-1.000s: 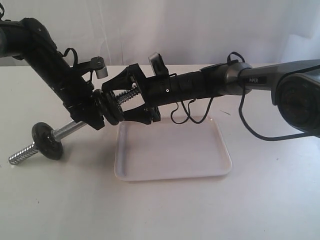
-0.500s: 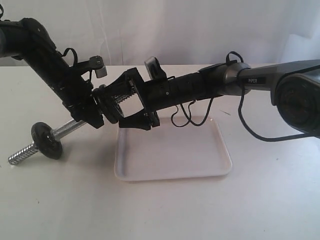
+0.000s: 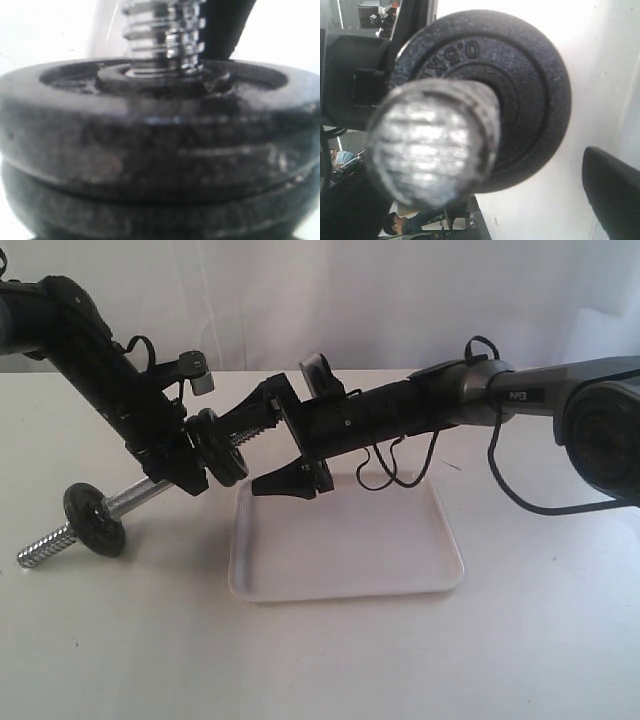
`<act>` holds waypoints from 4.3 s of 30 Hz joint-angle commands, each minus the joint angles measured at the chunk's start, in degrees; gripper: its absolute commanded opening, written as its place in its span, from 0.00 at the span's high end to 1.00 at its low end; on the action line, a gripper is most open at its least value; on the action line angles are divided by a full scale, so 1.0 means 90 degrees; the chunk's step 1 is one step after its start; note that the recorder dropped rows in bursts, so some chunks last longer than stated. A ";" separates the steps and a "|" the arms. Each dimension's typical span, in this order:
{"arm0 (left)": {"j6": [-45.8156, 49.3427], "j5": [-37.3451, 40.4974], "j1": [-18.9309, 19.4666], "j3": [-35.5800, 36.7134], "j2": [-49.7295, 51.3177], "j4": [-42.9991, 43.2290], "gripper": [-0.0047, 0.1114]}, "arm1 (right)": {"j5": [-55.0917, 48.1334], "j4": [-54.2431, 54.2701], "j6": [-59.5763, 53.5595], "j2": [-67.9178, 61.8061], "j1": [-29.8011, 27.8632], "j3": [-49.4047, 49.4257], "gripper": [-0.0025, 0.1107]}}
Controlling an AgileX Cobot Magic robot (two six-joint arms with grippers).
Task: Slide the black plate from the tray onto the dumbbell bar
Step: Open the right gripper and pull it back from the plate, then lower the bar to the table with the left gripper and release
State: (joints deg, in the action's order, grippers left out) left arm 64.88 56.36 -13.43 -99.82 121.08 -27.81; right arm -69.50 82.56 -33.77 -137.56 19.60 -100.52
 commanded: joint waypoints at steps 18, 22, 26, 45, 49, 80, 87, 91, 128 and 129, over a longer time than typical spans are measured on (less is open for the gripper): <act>-0.0042 0.0426 0.0016 -0.0196 -0.0508 -0.0617 0.96 | -0.0051 -0.1307 0.0112 0.0547 -0.0616 -0.0004 0.15; -0.0042 0.0611 0.0016 -0.0196 -0.0508 -0.0629 0.96 | -0.0051 -0.1468 0.0183 0.0743 -0.0945 -0.0004 0.16; 0.0086 0.1062 0.0016 -0.0196 -0.0508 -0.0759 0.96 | -0.0051 -0.1648 0.0195 0.0767 -0.1438 -0.0004 0.37; 0.0645 0.1511 0.0016 -0.0164 -0.0508 -0.1115 0.96 | -0.0051 -0.2407 0.0168 0.0767 -0.1798 -0.0004 0.68; 0.0691 0.1511 0.0016 -0.0164 -0.0508 -0.1115 0.96 | -0.0051 -0.2407 0.0093 0.0767 -0.1798 -0.0004 0.68; 0.1967 0.1511 0.0016 0.0300 -0.1102 -0.0622 0.96 | 0.0046 -0.3178 -0.0407 0.0767 -0.1814 -0.0004 0.68; 0.1995 0.1511 0.0016 0.0300 -0.1191 -0.0770 0.96 | 0.0242 -0.3178 -0.0408 0.0767 -0.1814 -0.0004 0.68; 0.1868 0.1511 0.0016 0.0300 -0.1191 -0.0825 0.96 | 0.0241 -0.3178 -0.0542 0.0767 -0.1814 -0.0004 0.68; 0.1442 0.1511 0.0016 0.0300 -0.1191 -0.0863 0.59 | 0.0214 -0.3178 -0.0542 0.0767 -0.1814 -0.0004 0.68; 0.1426 0.1511 0.0016 0.0300 -0.1191 -0.0863 0.59 | 0.0214 -0.3178 -0.0542 0.0767 -0.1814 -0.0004 0.68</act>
State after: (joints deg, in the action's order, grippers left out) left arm 78.43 64.52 -13.24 -97.24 110.66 -34.85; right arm -67.75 53.69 -37.82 -131.34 3.61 -100.52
